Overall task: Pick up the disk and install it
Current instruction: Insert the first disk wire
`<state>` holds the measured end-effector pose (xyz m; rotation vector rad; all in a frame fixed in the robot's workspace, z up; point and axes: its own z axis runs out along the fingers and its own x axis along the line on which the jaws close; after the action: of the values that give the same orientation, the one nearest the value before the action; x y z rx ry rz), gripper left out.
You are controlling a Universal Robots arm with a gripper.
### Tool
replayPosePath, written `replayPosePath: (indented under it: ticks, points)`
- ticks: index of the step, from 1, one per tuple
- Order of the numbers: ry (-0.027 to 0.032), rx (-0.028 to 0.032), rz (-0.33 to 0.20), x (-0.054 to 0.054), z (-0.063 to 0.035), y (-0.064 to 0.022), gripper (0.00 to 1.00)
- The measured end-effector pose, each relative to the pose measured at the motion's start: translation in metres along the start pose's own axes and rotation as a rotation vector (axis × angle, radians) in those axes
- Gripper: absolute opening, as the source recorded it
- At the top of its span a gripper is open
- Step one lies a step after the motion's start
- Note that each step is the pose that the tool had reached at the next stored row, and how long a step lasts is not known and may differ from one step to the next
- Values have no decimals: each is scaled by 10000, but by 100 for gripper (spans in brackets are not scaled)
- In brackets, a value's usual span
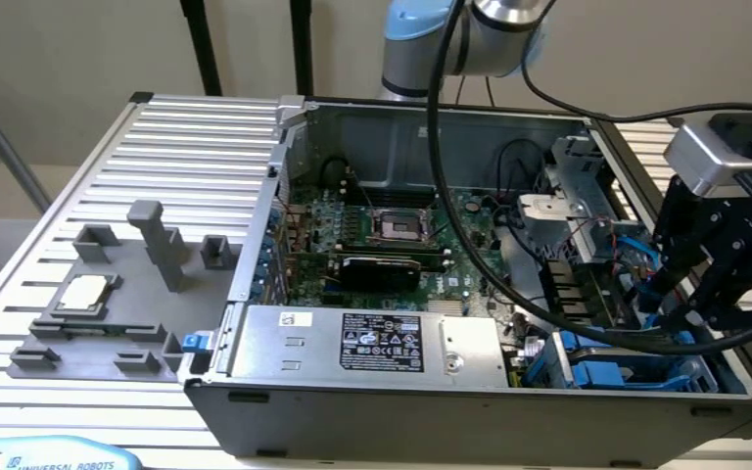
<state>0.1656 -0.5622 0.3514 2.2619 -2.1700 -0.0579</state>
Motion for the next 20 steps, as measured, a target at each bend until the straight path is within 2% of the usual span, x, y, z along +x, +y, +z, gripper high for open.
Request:
replayPosePath:
  ticks: [3, 4, 5, 6, 8, 9, 14, 17, 20]
  points:
    - [0, 1, -41, -52, 20, 14, 42]
    - [2, 1, -51, -61, 20, 21, 48]
    - [1, 1, -57, -64, 21, 31, 48]
    - [0, 1, -60, -64, 22, 42, 60]
    - [1, 1, -62, -65, 22, 76, 60]
    - [-1, 1, -62, -66, 23, 94, 67]
    - [-25, 2, -63, -5, 22, 155, 67]
    - [-82, 4, -65, 84, 21, 160, 67]
    - [-188, 9, -68, 175, 19, 161, 67]
